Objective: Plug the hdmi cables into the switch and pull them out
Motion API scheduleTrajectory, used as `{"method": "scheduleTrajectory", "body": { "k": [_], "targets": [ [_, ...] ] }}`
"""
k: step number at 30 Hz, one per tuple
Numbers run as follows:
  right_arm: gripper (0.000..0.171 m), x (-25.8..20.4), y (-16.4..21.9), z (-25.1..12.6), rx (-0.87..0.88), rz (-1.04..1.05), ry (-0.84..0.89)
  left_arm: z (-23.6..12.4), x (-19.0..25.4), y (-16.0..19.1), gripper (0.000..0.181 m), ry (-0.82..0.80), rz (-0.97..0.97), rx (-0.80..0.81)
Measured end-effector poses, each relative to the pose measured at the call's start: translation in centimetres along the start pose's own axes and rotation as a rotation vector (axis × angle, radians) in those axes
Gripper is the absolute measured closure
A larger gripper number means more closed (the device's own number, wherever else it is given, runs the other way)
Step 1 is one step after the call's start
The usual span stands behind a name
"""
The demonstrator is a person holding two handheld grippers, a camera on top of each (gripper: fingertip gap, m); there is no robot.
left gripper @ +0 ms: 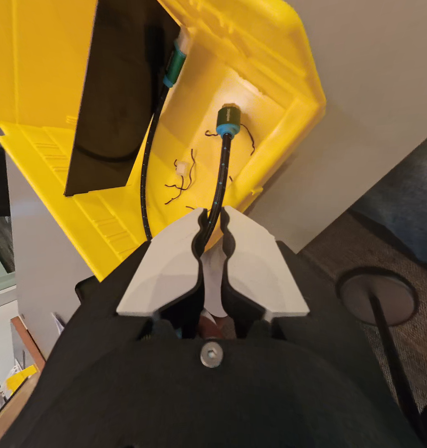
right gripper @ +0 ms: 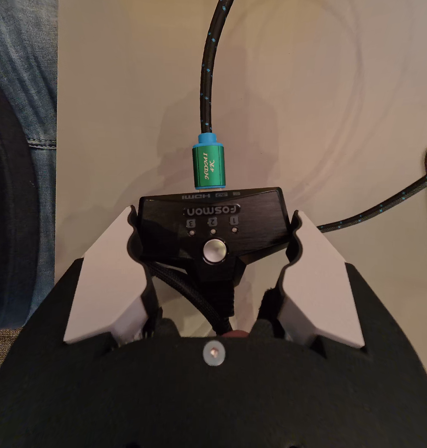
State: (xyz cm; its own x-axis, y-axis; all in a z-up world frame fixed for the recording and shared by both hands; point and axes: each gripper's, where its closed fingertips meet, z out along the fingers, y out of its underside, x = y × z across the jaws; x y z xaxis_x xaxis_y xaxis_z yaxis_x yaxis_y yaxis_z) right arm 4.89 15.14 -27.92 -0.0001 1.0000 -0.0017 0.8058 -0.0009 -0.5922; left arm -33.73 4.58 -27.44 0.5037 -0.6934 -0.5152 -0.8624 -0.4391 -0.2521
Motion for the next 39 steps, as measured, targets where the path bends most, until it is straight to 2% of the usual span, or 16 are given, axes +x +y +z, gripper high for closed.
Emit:
{"method": "scheduleTrajectory", "body": {
  "k": [5,11,19,26,27,33,39],
  "targets": [
    [0.049,0.1,0.4,0.2,-0.015,0.011,-0.003,-1.3,-1.4,-0.9,0.175,-0.074,-0.019,0.076],
    [0.049,-0.1,1.8,1.8,-0.113,0.026,-0.037,-3.6,-3.1,-1.9,0.175,-0.155,-0.033,0.140],
    [0.049,-1.2,3.0,3.8,-0.204,0.064,-0.141,-5.6,-4.9,-2.6,0.175,-0.219,-0.052,0.188],
    [0.049,-1.3,2.6,3.9,-0.178,0.078,-0.166,-7.8,-6.1,-4.2,0.175,-0.261,-0.071,0.259],
    [0.055,-1.3,2.3,3.8,-0.166,0.076,-0.168,-8.1,-6.3,-4.4,0.175,-0.262,-0.075,0.272],
    [0.055,-0.8,0.2,2.0,-0.085,0.045,-0.118,-10.3,-7.4,-5.8,0.176,-0.290,-0.115,0.349],
    [0.074,-1.4,-5.7,-0.8,0.084,-0.048,-0.063,-14.3,-9.4,-8.1,0.176,-0.375,-0.123,0.424]
  ]
}}
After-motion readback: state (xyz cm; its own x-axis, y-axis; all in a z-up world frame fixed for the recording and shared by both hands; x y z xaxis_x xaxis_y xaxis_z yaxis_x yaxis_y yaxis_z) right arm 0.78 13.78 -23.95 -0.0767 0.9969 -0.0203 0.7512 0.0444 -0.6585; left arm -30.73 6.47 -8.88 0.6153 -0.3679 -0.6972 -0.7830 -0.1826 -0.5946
